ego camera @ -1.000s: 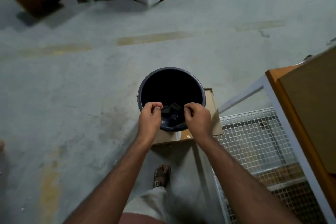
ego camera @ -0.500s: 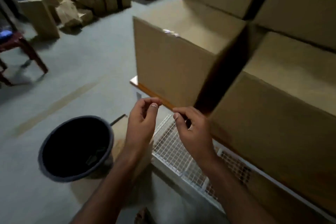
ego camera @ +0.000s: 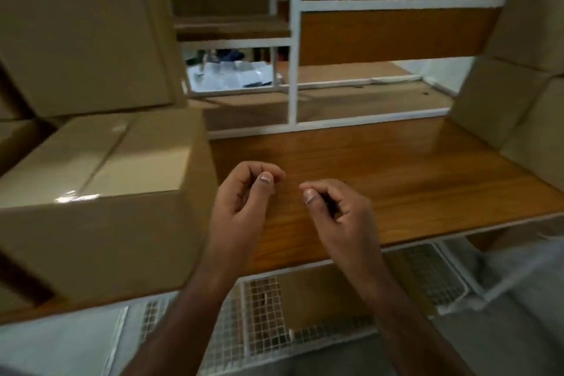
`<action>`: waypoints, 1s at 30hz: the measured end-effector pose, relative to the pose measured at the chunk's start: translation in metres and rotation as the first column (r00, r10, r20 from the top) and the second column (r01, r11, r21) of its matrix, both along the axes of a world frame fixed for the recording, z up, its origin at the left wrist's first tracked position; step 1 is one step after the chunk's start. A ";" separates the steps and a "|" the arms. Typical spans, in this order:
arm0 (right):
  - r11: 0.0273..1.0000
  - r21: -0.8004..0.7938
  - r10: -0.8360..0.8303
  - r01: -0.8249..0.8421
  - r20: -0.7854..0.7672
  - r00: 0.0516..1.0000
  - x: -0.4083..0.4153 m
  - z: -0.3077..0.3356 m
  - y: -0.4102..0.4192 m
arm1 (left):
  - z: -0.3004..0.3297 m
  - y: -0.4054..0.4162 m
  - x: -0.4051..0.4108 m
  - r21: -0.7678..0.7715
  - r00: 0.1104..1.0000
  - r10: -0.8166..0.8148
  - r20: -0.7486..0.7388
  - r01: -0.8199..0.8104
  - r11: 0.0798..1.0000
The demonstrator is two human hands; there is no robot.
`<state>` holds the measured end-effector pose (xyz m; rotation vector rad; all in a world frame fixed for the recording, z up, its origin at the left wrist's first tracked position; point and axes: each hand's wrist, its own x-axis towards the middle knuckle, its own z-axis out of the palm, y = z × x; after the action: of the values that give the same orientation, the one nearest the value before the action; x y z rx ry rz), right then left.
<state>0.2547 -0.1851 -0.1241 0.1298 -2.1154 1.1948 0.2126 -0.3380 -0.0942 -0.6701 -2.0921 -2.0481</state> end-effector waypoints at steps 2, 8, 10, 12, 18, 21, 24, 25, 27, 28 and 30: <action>0.995 -0.022 -0.099 0.098 -0.013 0.995 0.011 0.000 0.045 | 0.001 0.042 0.001 -0.036 0.995 -0.101 0.019 0.102 0.994; 0.919 -0.172 -0.360 0.354 -0.003 0.933 0.040 -0.002 0.160 | -0.003 0.157 -0.010 -0.117 0.937 -0.337 0.091 0.346 0.931; 0.883 -0.187 -0.438 0.430 0.001 0.899 0.043 0.000 0.191 | -0.004 0.193 -0.019 -0.129 0.909 -0.403 0.108 0.415 0.901; 0.850 -0.186 -0.500 0.493 0.005 0.866 0.043 0.000 0.220 | -0.005 0.228 -0.028 -0.134 0.883 -0.458 0.106 0.469 0.873; 0.745 -0.177 -0.643 0.643 0.066 0.763 0.023 0.001 0.292 | -0.009 0.334 -0.069 -0.131 0.794 -0.593 0.136 0.607 0.784; 0.679 -0.144 -0.717 0.720 0.082 0.692 0.010 0.006 0.328 | -0.002 0.388 -0.089 -0.112 0.729 -0.671 0.132 0.684 0.721; 0.612 -0.115 -0.784 0.783 0.041 0.619 0.001 0.016 0.362 | 0.008 0.439 -0.103 -0.093 0.675 -0.729 0.115 0.738 0.668; 0.584 -0.107 -0.807 0.805 0.029 0.590 0.000 0.020 0.374 | 0.012 0.454 -0.104 -0.077 0.656 -0.745 0.117 0.754 0.652; 0.537 -0.099 -0.842 0.838 0.006 0.540 0.001 0.028 0.396 | 0.020 0.479 -0.102 -0.034 0.613 -0.778 0.135 0.788 0.615; 0.520 -0.089 -0.853 0.850 -0.007 0.521 0.001 0.032 0.407 | 0.024 0.490 -0.101 -0.016 0.587 -0.797 0.141 0.806 0.591; 0.500 -0.065 -0.866 0.864 -0.042 0.498 0.001 0.038 0.432 | 0.031 0.514 -0.101 0.002 0.546 -0.829 0.123 0.835 0.550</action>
<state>0.2561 0.2470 -0.0862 -0.8360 -1.6752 0.5614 0.1117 0.1762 -0.0631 -1.9336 -2.0882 -2.4611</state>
